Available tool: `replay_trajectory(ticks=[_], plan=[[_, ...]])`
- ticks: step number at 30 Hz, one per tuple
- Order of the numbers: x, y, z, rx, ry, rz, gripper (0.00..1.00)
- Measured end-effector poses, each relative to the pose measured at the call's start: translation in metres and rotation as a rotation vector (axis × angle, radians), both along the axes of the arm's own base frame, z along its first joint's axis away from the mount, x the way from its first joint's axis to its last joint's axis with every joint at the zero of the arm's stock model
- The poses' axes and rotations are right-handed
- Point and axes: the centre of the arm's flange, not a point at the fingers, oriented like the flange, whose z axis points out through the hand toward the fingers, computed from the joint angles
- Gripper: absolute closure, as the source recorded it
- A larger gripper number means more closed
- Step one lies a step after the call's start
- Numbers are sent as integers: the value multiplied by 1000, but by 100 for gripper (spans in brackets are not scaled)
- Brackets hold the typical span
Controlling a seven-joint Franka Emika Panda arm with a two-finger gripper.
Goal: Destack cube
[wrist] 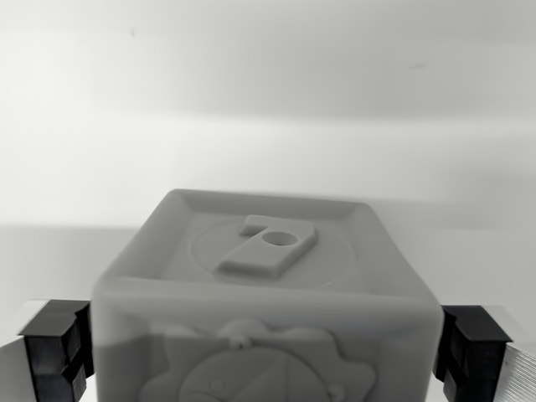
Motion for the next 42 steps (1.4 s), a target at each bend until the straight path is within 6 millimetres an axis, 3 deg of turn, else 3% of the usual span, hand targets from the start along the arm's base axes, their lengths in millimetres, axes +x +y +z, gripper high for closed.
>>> replay_trajectory(ticks=[20, 42], plan=[[1, 0, 6, 1, -2, 0, 0], [1, 0, 56, 4, -5, 0, 0]])
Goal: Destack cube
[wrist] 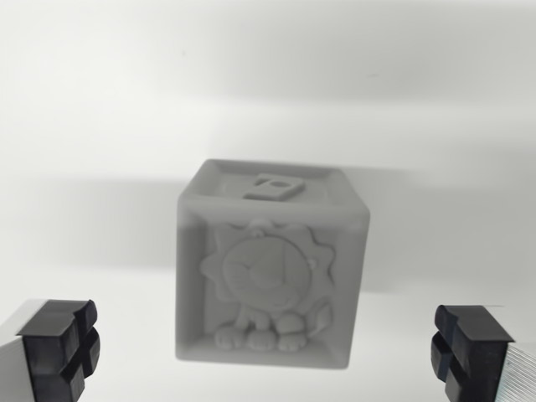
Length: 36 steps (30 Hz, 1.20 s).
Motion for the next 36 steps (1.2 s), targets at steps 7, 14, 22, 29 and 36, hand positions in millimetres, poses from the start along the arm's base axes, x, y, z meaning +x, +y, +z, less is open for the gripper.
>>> replay_trajectory(ticks=[7, 14, 22, 29, 36], plan=[[0, 0, 26, 1, -2, 1, 0], [0, 1, 46, 1, -1, 2, 0], [0, 1, 75, 3, -2, 2, 0], [-1, 0, 101, 3, -1, 2, 0], [-1, 0, 128, 4, -1, 1, 0]])
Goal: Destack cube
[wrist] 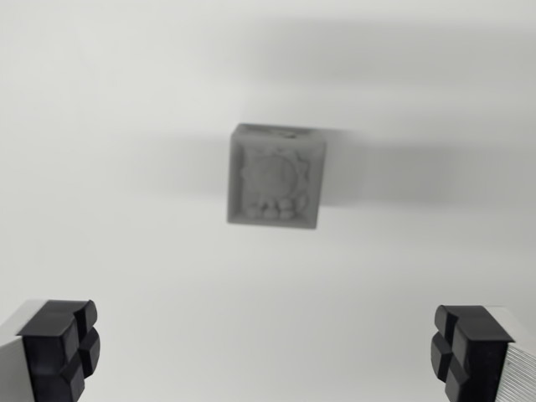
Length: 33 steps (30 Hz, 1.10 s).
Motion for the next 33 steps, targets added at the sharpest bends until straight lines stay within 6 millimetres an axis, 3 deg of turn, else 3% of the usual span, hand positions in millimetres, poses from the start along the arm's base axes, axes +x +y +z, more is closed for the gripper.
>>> replay_trajectory(ticks=[18, 33], plan=[[1, 0, 63, 2, 0, -1, 0], [1, 0, 99, 3, 1, -1, 0]])
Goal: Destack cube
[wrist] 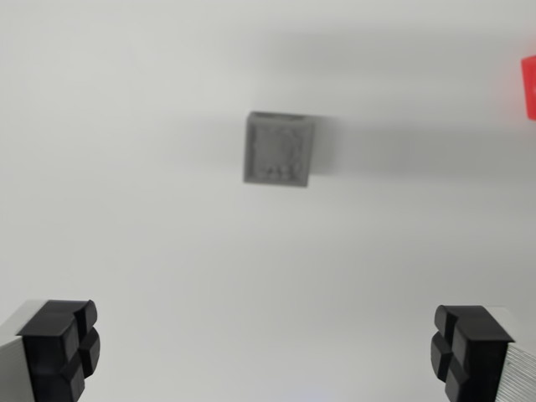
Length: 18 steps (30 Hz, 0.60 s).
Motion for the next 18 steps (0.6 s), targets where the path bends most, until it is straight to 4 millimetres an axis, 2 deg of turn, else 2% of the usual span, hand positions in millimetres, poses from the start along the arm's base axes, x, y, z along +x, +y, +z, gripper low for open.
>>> replay_trajectory(ticks=[9, 18], plan=[[0, 0, 13, 0, 0, 0, 0], [0, 0, 16, 0, 1, 0, 0]])
